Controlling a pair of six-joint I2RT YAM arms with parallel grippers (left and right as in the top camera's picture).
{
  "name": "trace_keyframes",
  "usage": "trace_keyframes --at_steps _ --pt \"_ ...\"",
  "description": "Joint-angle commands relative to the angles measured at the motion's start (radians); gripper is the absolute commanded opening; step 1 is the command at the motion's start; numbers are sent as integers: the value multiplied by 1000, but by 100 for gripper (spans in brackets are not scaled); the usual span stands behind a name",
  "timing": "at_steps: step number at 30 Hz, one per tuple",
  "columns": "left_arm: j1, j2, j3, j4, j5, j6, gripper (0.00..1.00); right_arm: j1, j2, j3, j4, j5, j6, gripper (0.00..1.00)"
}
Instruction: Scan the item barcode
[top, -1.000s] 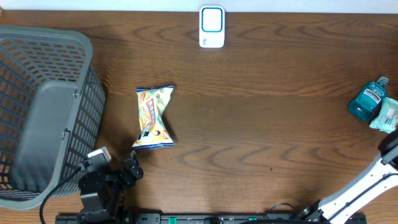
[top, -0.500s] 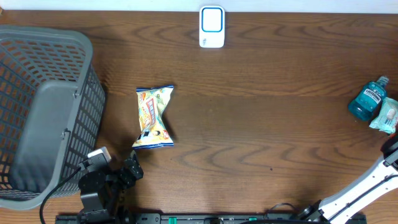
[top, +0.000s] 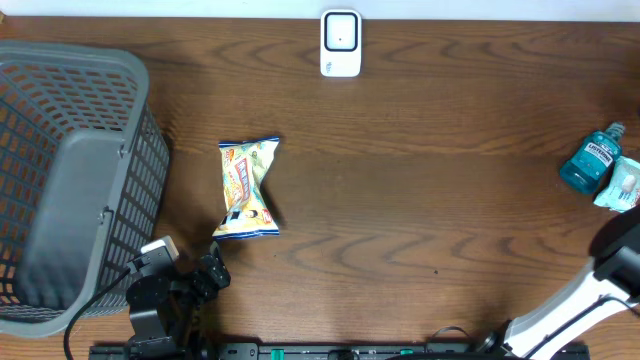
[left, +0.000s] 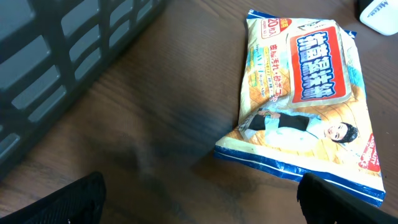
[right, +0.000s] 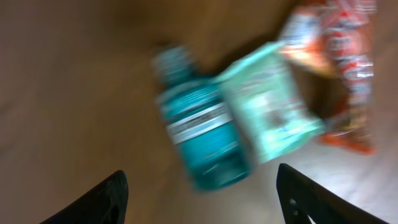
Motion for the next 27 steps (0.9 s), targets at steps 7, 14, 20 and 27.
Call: trace_keyframes --at_steps 7,14,20,27 --pt "2 -6 9 -3 -6 9 98 482 -76 -2 -12 -312 18 93" --pt "2 -6 9 -3 -6 9 98 818 -53 -13 2 -380 8 99" --pt "2 -6 9 -3 -6 9 98 1082 -42 -13 41 -167 -68 99" --pt "2 -6 9 -3 -6 9 98 1324 26 -13 78 -129 -49 99"
